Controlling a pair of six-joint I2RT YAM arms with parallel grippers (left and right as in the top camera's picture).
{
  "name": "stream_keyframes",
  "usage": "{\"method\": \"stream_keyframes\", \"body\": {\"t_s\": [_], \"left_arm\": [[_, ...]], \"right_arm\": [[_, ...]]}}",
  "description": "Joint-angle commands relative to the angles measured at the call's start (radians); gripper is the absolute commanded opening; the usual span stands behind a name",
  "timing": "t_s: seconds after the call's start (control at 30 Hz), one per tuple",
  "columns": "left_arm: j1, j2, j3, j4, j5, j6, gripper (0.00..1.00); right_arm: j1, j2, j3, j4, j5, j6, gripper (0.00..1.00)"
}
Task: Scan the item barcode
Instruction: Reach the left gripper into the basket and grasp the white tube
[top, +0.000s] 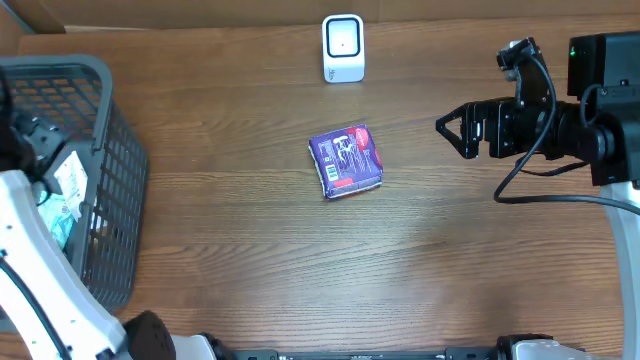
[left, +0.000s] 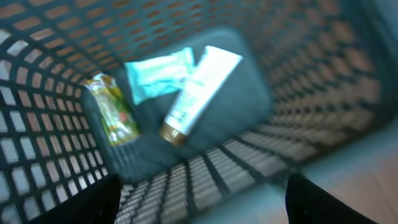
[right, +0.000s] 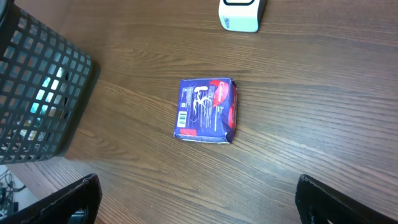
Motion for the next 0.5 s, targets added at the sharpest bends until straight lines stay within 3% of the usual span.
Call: {"method": "stream_keyframes", "body": {"t_s": [0.0,0.3,0.47], "left_arm": [[0.105,0.029,-0.146,0.084,0.049,0.08,0.75],[0.156,0.033,-0.497,0.435,0.087,0.217,0.73],[0.156,0.082,-0.682,0.617,0.101,0.314,0.81]], "right_arm": [[-0.001,-0.003,0.022,0.003,-0.002,-0.005,1.0],[-0.001,-0.003,0.022,0.003,-0.001,-0.005,1.0],[-0.001,-0.003,0.022,0.002,-0.001,-0.005,1.0]]}}
